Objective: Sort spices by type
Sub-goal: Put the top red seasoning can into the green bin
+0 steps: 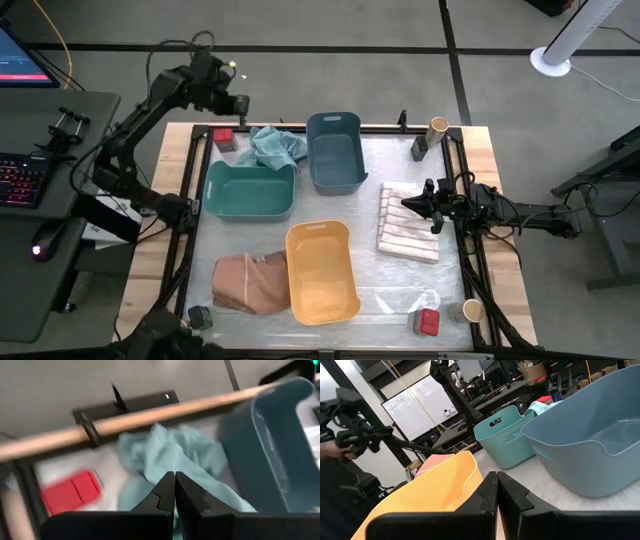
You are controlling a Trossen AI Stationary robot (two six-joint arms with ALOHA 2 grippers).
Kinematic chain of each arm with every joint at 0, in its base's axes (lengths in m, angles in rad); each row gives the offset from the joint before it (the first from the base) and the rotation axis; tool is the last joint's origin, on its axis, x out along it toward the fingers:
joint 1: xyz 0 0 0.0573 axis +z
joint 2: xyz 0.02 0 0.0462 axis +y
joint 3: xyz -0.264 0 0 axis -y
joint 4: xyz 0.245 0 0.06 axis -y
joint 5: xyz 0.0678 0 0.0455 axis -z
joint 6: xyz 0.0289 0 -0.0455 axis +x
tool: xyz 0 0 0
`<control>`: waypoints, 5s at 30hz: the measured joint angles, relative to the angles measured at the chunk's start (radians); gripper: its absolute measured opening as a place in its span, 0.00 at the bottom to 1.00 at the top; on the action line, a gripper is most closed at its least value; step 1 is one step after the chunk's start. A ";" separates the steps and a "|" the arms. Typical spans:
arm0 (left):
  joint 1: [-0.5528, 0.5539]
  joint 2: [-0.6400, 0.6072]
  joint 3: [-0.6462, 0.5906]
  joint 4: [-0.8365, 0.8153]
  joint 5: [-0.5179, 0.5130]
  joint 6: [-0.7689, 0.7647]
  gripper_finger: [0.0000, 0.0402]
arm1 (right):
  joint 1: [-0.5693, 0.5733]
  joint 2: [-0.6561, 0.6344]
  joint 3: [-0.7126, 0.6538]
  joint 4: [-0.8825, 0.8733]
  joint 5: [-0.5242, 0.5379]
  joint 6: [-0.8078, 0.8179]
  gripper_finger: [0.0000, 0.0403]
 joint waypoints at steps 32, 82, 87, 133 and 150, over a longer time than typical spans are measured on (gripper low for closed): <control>-0.042 0.371 0.018 -0.275 -0.461 0.410 0.61 | 0.000 0.000 0.000 0.000 0.000 0.000 0.00; -0.035 0.375 0.014 -0.277 -0.515 0.139 0.31 | 0.000 0.000 0.000 0.000 0.000 0.000 0.00; -0.017 0.304 0.006 -0.180 -0.481 -0.004 0.03 | 0.000 0.000 0.000 0.000 0.000 0.000 0.00; -0.206 0.057 -0.379 0.142 -0.984 -0.928 0.00 | 0.000 0.000 0.000 0.000 0.000 0.000 0.00; -0.238 0.062 -0.568 0.341 -1.147 -1.060 0.00 | 0.000 0.000 0.000 0.000 0.000 0.000 0.00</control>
